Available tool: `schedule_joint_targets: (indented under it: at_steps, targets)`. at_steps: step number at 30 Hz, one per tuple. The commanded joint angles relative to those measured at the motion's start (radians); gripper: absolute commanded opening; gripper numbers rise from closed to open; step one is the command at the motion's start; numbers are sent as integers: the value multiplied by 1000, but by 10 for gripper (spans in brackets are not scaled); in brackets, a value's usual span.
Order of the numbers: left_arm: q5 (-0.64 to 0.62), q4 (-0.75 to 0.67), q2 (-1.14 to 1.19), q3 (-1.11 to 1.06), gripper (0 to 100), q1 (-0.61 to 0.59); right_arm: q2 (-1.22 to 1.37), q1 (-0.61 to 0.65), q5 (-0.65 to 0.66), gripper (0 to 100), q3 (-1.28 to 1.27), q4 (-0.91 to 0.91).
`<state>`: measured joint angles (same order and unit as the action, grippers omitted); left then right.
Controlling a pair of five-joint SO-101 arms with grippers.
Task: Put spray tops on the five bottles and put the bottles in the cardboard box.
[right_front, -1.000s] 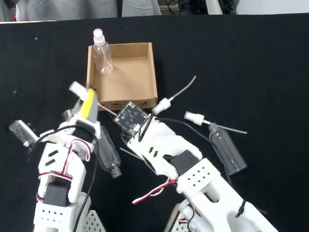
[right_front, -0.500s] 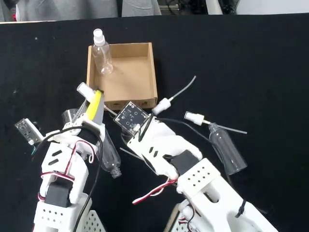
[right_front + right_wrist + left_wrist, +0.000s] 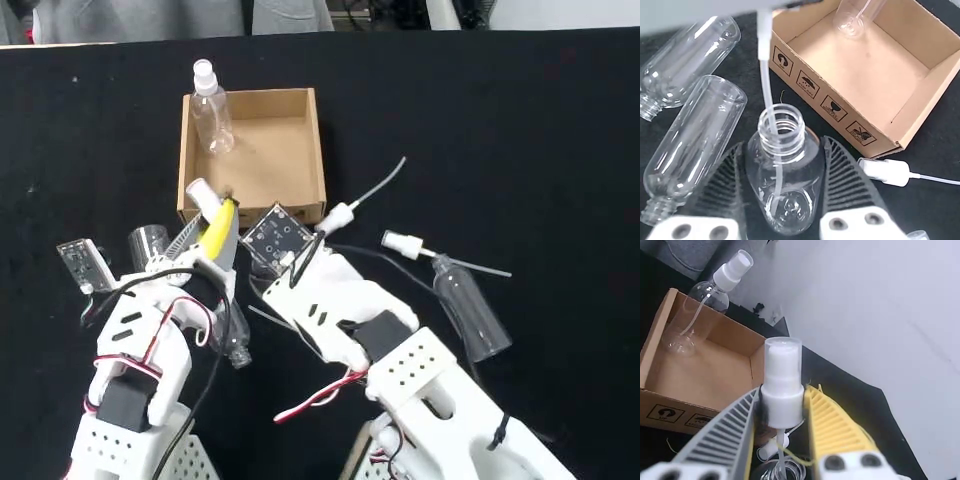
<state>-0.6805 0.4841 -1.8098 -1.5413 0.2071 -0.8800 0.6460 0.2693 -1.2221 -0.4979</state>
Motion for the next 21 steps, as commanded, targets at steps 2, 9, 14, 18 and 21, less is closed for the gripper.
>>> schedule_joint_targets:
  at_steps: [2, 9, 14, 18, 21]
  targets:
    - [12, 2, -14, 16, 29, 18, -45, -40, -12, 21, 18, 29]
    - [14, 2, -14, 16, 29, 18, -45, -52, -74, 18, 38, 29]
    - [81, 3, -14, 5, 28, 42, -45, -92, -106, 18, 58, 28]
    - [137, 3, -14, 5, 28, 67, -45, -92, -103, 18, 58, 28]
    - [140, 3, -14, 5, 28, 70, -45, -92, -103, 21, 58, 28]
